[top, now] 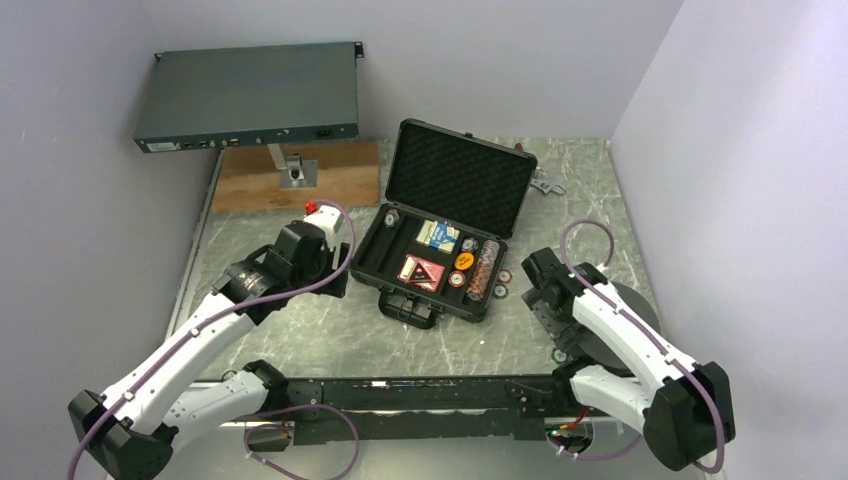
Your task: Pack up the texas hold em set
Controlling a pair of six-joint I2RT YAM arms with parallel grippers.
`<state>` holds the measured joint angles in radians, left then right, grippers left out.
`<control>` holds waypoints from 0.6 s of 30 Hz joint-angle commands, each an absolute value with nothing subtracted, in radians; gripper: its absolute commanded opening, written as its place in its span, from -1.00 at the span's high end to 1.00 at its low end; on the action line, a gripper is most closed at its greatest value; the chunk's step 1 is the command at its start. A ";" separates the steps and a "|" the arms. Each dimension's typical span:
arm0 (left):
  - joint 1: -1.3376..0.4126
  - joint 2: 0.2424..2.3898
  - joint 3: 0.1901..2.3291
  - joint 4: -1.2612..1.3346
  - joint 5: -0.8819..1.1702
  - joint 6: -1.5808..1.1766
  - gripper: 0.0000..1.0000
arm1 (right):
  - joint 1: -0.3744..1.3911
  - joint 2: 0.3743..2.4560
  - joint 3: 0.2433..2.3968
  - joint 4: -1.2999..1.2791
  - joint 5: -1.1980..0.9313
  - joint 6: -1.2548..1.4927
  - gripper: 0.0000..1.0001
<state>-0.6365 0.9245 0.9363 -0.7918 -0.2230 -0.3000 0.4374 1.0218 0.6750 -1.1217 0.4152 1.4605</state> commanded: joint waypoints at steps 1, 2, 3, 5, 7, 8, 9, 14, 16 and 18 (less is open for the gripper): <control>-0.599 0.896 0.887 -0.776 -0.172 -0.231 -0.61 | 0.312 1.022 0.630 -1.163 0.363 1.482 -0.99; -0.597 0.893 0.881 -0.773 -0.159 -0.232 -0.61 | 0.283 1.022 0.612 -1.145 0.349 1.460 -0.99; -0.597 0.893 0.879 -0.770 -0.147 -0.230 -0.60 | 0.254 1.022 0.592 -1.126 0.336 1.445 -0.98; -0.597 0.893 0.876 -0.767 -0.148 -0.231 -0.59 | 0.206 1.022 0.547 -1.081 0.292 1.408 -0.93; -0.595 0.892 0.877 -0.770 -0.153 -0.232 -0.60 | 0.180 1.022 0.517 -1.044 0.272 1.386 -0.89; -0.594 0.889 0.875 -0.768 -0.152 -0.233 -0.60 | 0.175 1.020 0.512 -1.037 0.271 1.383 -0.86; -0.593 0.886 0.873 -0.765 -0.151 -0.231 -0.60 | 0.172 1.017 0.511 -1.036 0.274 1.384 -0.85; -0.592 0.884 0.873 -0.769 -0.157 -0.232 -0.60 | 0.154 1.003 0.468 -0.996 0.246 1.385 -0.57; -0.592 0.880 0.873 -0.769 -0.159 -0.234 -0.60 | 0.143 1.013 0.445 -0.970 0.232 1.384 -0.33; -0.592 0.874 0.871 -0.771 -0.167 -0.234 -0.60 | 0.132 1.029 0.432 -0.945 0.227 1.378 -0.18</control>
<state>-0.5976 0.8978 0.8700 -0.7898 -0.1692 -0.2481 0.1513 1.0107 0.4767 -1.0065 0.2565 1.3876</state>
